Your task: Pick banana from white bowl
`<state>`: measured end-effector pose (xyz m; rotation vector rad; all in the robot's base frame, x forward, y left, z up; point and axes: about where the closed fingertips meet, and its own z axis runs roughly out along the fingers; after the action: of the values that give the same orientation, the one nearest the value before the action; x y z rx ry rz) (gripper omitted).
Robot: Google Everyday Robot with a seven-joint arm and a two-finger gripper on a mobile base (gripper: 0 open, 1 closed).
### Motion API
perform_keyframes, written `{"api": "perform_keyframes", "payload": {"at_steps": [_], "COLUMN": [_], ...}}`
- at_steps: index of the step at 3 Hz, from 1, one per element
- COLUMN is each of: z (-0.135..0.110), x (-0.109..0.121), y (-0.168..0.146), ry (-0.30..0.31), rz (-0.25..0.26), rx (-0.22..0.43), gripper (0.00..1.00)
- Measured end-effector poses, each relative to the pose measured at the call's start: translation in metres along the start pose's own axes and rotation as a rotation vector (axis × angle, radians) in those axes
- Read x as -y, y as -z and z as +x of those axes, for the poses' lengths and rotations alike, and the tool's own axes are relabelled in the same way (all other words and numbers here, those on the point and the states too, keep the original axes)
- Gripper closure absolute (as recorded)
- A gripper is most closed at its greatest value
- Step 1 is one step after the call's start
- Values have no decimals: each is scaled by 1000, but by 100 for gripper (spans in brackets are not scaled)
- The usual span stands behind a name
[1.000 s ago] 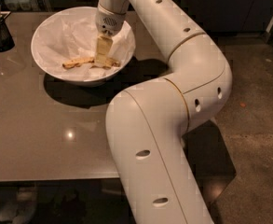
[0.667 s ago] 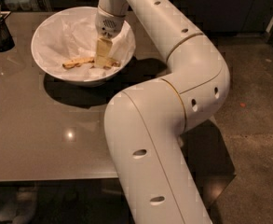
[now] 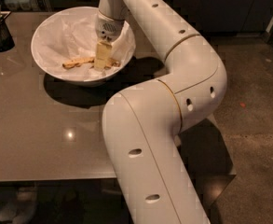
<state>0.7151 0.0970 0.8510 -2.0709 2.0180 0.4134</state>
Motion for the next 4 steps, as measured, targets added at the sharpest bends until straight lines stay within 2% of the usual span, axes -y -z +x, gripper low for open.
{"api": "perform_keyframes", "payload": {"at_steps": [2, 3, 4], "z": [7, 13, 7], "x": [1, 1, 11], "y": [-7, -4, -9], "ry": [-12, -24, -24], "rz": [-20, -14, 17], "rx": [3, -14, 8], "gripper": [42, 62, 85]}}
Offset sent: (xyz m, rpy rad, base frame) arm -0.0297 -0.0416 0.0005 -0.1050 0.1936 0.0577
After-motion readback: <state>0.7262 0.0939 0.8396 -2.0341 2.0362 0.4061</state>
